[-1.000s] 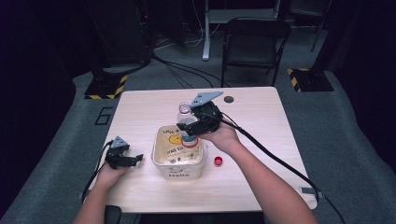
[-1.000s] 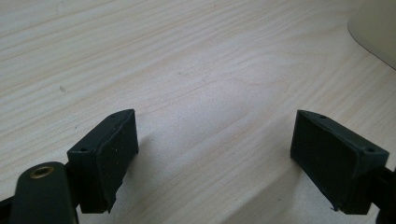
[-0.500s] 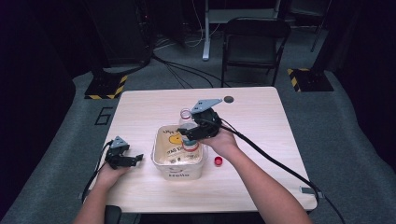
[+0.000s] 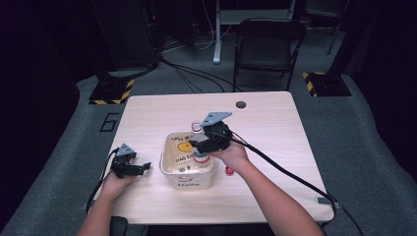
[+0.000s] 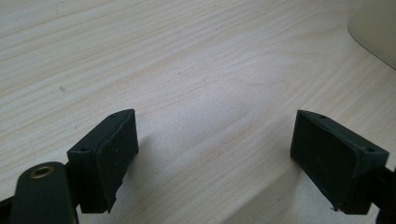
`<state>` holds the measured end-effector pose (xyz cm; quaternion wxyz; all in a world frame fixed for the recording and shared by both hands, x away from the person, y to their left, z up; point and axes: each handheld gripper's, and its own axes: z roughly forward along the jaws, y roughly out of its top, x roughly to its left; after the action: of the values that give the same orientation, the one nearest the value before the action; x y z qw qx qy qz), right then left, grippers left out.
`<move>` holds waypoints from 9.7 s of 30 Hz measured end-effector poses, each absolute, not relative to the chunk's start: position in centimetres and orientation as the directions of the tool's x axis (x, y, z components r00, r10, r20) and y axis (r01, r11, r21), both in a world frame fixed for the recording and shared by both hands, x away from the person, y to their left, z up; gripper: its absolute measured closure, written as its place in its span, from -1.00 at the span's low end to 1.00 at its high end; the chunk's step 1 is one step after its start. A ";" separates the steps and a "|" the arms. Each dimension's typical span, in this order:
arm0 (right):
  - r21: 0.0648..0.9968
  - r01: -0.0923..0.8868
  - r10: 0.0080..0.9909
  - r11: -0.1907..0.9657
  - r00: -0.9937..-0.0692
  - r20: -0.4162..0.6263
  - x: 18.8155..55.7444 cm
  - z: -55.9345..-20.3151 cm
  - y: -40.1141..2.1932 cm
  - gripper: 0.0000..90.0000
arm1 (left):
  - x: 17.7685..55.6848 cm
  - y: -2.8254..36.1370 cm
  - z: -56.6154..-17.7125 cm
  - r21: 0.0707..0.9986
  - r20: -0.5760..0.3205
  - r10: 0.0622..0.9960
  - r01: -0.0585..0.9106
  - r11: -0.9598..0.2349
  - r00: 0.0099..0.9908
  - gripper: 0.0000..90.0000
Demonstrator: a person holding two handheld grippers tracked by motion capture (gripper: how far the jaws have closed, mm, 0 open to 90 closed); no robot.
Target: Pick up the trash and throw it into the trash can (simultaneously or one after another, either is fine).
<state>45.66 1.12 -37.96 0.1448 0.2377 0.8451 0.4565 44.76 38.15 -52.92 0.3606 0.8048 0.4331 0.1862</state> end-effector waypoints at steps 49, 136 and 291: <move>0.865 0.254 0.572 0.433 -0.819 -0.045 44.2 -36.2 -3.1 -0.56 | 44.8 38.1 -52.9 0.742 -0.013 0.832 0.563 -0.365 0.555 -0.67; 0.739 0.454 0.633 0.497 -0.773 0.049 43.1 -50.6 -8.3 0.16 | 44.7 38.1 -53.0 0.746 -0.007 0.833 0.557 -0.364 0.554 -0.67; 0.784 0.255 0.377 0.566 -0.926 0.029 41.2 -37.9 0.7 0.29 | 44.7 38.2 -53.0 0.744 -0.004 0.833 0.558 -0.366 0.553 -0.67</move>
<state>41.22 0.74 -37.95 0.0711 0.1792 0.8819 0.4302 44.70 38.15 -52.97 0.3601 0.8041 0.4327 0.1911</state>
